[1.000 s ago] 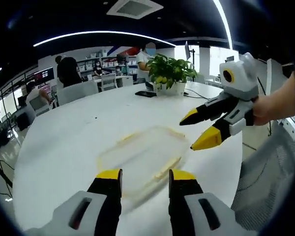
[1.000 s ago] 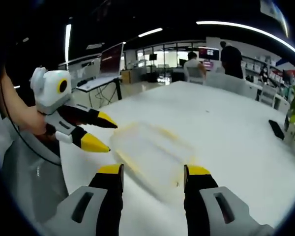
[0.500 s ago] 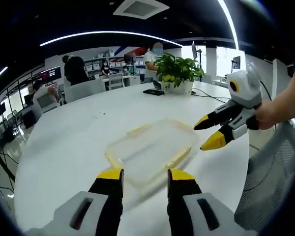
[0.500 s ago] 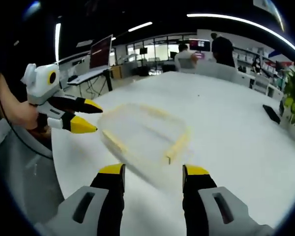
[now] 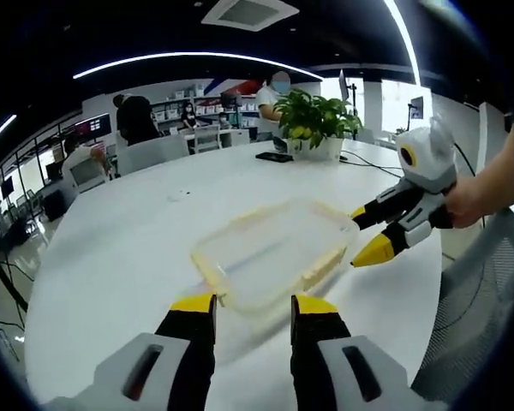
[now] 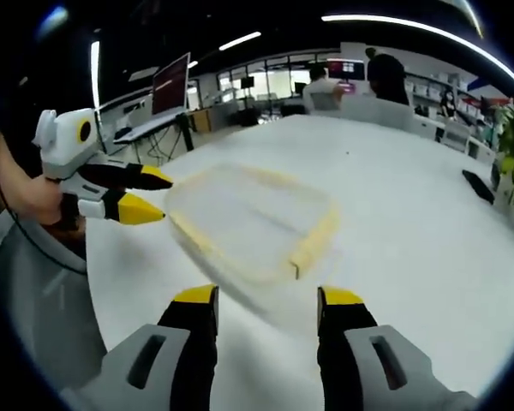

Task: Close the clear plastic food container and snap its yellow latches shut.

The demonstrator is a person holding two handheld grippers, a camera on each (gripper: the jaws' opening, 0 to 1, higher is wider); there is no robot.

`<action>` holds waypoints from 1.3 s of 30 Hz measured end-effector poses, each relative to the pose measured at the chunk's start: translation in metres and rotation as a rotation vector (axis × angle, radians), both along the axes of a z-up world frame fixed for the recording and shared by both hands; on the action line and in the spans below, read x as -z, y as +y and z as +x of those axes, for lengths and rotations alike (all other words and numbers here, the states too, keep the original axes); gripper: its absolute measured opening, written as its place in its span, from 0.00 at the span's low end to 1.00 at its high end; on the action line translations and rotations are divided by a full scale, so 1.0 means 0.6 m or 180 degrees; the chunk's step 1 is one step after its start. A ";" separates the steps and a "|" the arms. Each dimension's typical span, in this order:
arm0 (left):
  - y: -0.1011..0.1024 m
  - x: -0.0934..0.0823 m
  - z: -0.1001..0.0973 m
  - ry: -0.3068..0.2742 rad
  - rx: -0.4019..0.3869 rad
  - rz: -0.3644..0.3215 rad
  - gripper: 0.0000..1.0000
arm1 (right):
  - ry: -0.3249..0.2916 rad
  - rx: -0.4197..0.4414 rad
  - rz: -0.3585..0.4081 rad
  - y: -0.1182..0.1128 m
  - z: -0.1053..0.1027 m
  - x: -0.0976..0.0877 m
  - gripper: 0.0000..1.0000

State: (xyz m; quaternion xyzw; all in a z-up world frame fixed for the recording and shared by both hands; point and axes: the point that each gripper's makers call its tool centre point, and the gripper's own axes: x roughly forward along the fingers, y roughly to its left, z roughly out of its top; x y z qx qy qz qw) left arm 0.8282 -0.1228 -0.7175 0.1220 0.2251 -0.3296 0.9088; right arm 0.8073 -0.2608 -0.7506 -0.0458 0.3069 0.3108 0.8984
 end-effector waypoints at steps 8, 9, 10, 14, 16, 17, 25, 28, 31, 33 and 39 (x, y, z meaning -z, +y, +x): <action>-0.005 0.029 0.014 0.0076 0.0125 0.0196 0.27 | 0.0010 -0.0065 -0.0054 0.005 0.004 0.008 0.42; -0.006 0.031 0.015 0.0089 0.0131 0.0201 0.27 | 0.0006 -0.0069 -0.0052 0.006 0.005 0.008 0.42; -0.006 0.034 0.015 0.0096 0.0161 0.0242 0.27 | 0.0006 -0.0079 -0.0055 0.008 0.006 0.009 0.42; -0.007 0.039 0.015 0.0115 0.0211 0.0289 0.27 | -0.0022 -0.0145 -0.0088 0.013 0.010 0.009 0.41; -0.007 0.039 0.014 0.0117 0.0214 0.0280 0.27 | -0.0042 -0.0158 -0.0104 0.015 0.012 0.008 0.40; -0.007 0.039 0.014 0.0121 0.0220 0.0284 0.26 | -0.0044 -0.0156 -0.0118 0.014 0.013 0.009 0.39; -0.006 0.044 0.011 0.0129 0.0215 0.0293 0.23 | -0.0107 -0.0172 -0.0247 0.006 0.018 0.010 0.32; -0.001 0.044 0.008 0.0122 0.0208 0.0306 0.23 | -0.0113 -0.0186 -0.0261 0.010 0.019 0.010 0.32; 0.009 0.045 0.010 0.0127 0.0173 0.0301 0.23 | -0.0082 -0.0191 -0.0221 0.019 0.021 0.010 0.31; 0.020 0.045 0.011 0.0125 0.0137 0.0307 0.23 | -0.0081 -0.0217 -0.0221 0.029 0.022 0.010 0.30; 0.051 0.049 0.012 0.0127 0.0050 0.0351 0.20 | -0.0079 -0.0284 -0.0173 0.060 0.027 0.011 0.27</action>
